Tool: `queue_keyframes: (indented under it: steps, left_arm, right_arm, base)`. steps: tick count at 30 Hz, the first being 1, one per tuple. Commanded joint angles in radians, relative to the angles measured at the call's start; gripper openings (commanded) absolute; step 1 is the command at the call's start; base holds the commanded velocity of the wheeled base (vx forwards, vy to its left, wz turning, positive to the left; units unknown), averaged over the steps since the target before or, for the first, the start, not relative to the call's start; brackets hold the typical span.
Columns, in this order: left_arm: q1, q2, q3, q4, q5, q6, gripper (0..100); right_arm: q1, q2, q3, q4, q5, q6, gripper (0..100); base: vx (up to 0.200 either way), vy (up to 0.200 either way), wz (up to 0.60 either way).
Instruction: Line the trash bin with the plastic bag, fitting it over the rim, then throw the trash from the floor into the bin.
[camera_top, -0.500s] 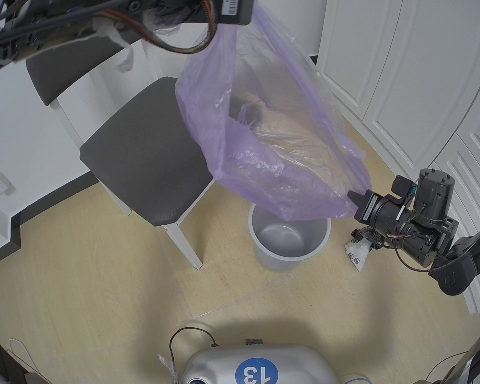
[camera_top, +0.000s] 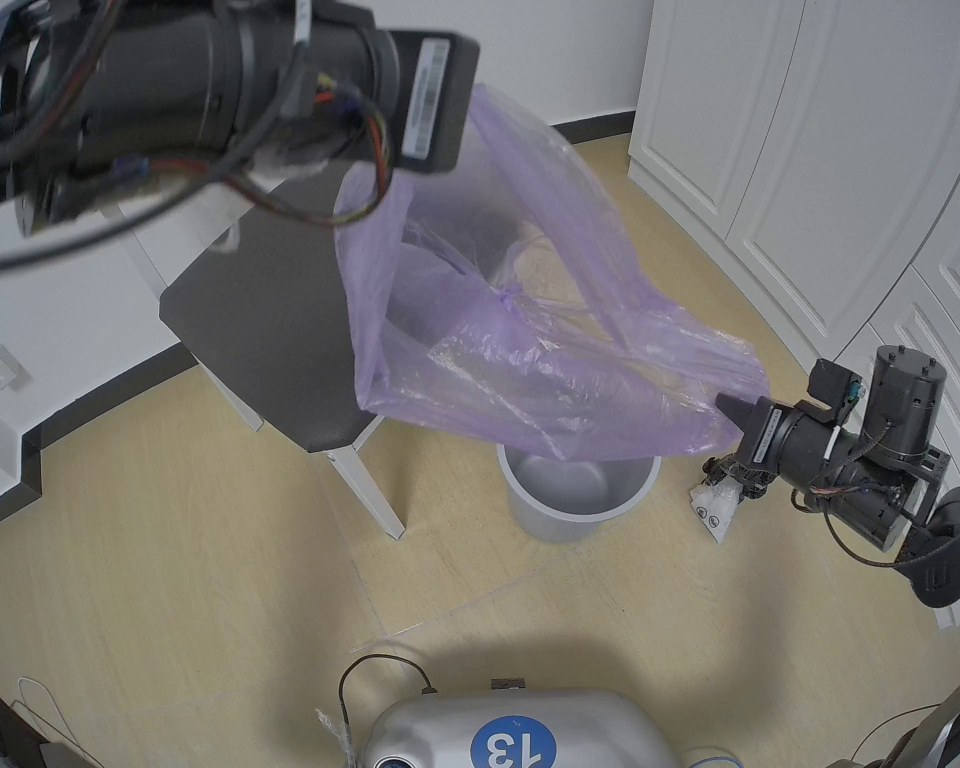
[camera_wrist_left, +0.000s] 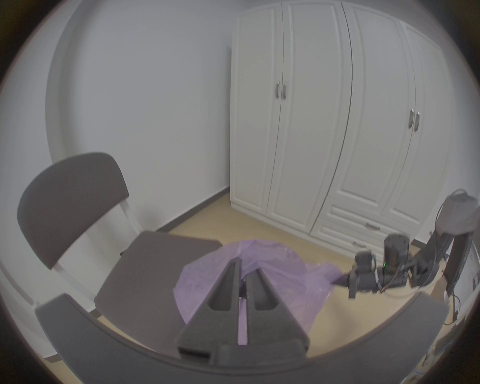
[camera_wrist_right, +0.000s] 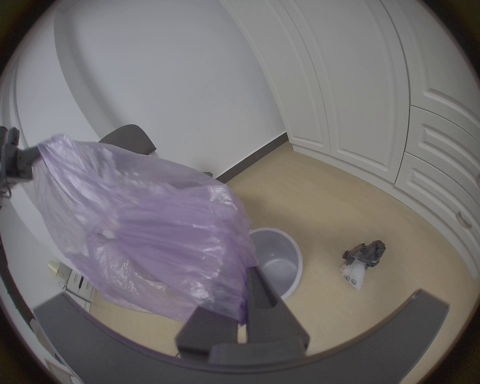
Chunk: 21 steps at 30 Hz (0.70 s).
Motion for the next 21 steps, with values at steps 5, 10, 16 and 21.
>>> queue_keyframes:
  steps: [5, 10, 16, 21]
  left_arm:
    - [0.022, -0.028, 0.293, -0.029, -0.109, -0.124, 0]
    - [0.023, 0.024, 0.376, -0.112, -0.150, -0.148, 0]
    - [0.012, 0.082, 0.460, -0.384, -0.209, -0.156, 0]
    - [-0.009, 0.091, 0.554, -0.625, -0.276, -0.177, 0]
  right_arm:
    - [-0.004, -0.379, 0.029, 0.433, 0.105, -0.099, 0]
    - [-0.002, -0.424, -0.069, 0.642, 0.114, -0.137, 0]
    - [0.001, -0.411, -0.163, 0.734, 0.119, -0.172, 0]
    - [0.004, -0.350, -0.198, 0.734, 0.122, -0.185, 0]
  base:
    - [0.000, 0.000, 0.00]
    - [0.000, 0.000, 0.00]
    - [0.000, 0.000, 0.00]
    - [0.000, 0.000, 0.00]
